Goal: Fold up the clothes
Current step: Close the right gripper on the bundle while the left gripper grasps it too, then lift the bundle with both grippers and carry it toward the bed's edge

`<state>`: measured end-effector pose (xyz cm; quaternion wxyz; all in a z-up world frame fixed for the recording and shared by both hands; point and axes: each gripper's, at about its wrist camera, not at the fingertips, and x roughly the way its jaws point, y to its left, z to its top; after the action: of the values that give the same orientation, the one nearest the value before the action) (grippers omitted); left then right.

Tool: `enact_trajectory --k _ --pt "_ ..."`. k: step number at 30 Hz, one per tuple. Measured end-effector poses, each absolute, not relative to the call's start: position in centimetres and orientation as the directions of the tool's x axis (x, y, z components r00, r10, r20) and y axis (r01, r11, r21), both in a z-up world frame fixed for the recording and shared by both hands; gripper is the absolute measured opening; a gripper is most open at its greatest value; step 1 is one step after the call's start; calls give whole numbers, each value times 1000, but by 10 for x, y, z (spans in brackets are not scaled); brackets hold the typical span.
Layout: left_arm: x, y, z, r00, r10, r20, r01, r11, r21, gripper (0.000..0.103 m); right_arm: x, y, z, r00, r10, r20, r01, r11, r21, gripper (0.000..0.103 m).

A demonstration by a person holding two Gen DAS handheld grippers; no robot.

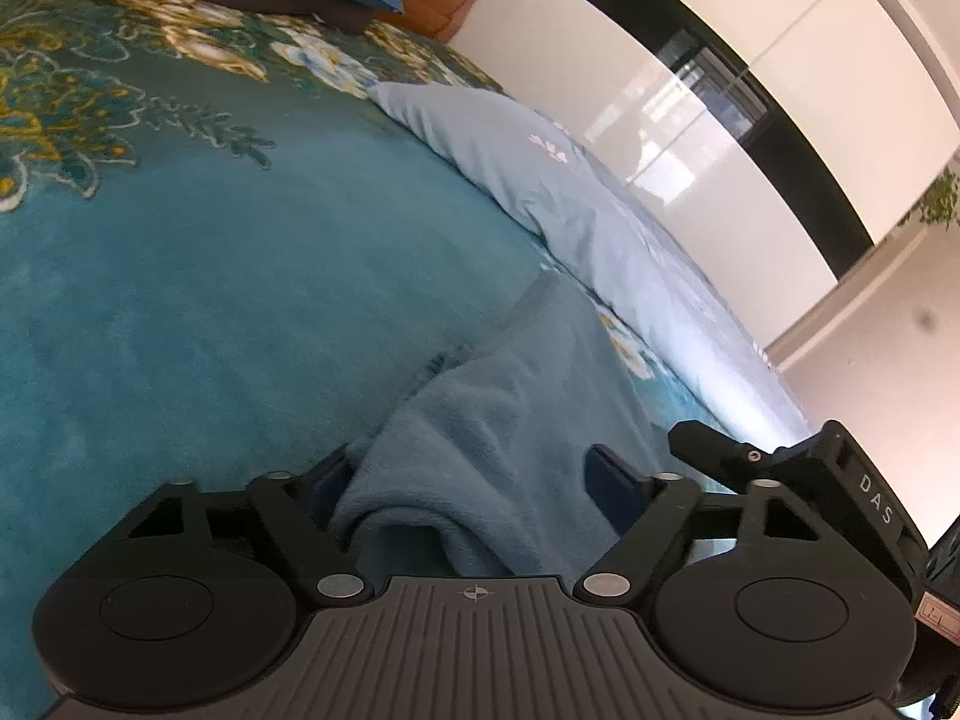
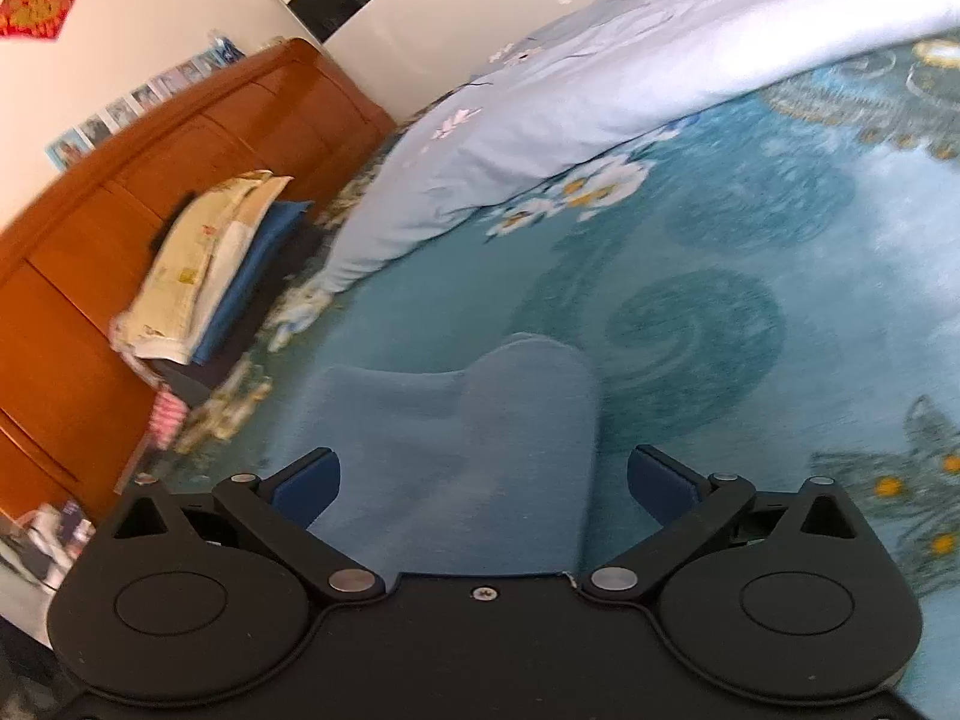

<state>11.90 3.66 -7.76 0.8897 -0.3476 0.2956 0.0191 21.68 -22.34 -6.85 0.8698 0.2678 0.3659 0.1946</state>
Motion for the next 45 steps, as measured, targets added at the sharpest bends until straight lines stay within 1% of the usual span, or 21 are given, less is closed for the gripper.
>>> enact_trajectory --k 1,5,7,9,11,13,16,17,18,21,25,29,45 --pt "119 39 -78 825 -171 -539 -243 753 -611 60 218 -223 -70 654 543 -526 -142 771 620 102" --pt "119 47 -81 824 -188 -534 -247 729 -638 54 218 -223 -72 664 547 -510 -123 752 647 99" --pt "119 47 -81 824 -186 -535 -248 731 -636 53 218 -222 -73 660 551 -511 -113 745 658 91" --pt "118 48 -80 823 -186 -536 -247 732 -634 51 218 -220 -74 661 544 -517 -101 748 656 87" --pt "118 48 -80 823 -188 -536 -246 733 -634 49 217 -219 -74 665 534 -522 -90 752 653 79" --pt "118 49 -80 822 -188 -537 -245 735 -632 48 216 -220 -76 667 516 -537 -70 761 645 64" --pt "118 48 -79 821 -186 -540 -241 744 -623 46 215 -224 -77 666 500 -553 -51 770 635 47" --pt "118 48 -79 821 -186 -539 -239 746 -621 46 215 -226 -77 666 502 -551 -48 766 641 45" --pt "117 48 -79 822 -186 -539 -237 748 -620 45 215 -227 -78 666 506 -548 -44 760 648 40" --pt "116 49 -78 823 -187 -537 -231 753 -616 40 213 -225 -74 668 502 -549 -58 771 635 33" --pt "113 51 -74 828 -192 -526 -223 750 -623 36 208 -220 -65 679 500 -537 -91 783 615 28" --pt "111 51 -67 837 -191 -513 -204 761 -616 33 205 -220 -56 685 507 -523 -116 785 609 27" --pt "91 33 -25 861 -225 -456 -110 793 -599 32 173 -241 -13 729 519 -447 -160 764 625 26"
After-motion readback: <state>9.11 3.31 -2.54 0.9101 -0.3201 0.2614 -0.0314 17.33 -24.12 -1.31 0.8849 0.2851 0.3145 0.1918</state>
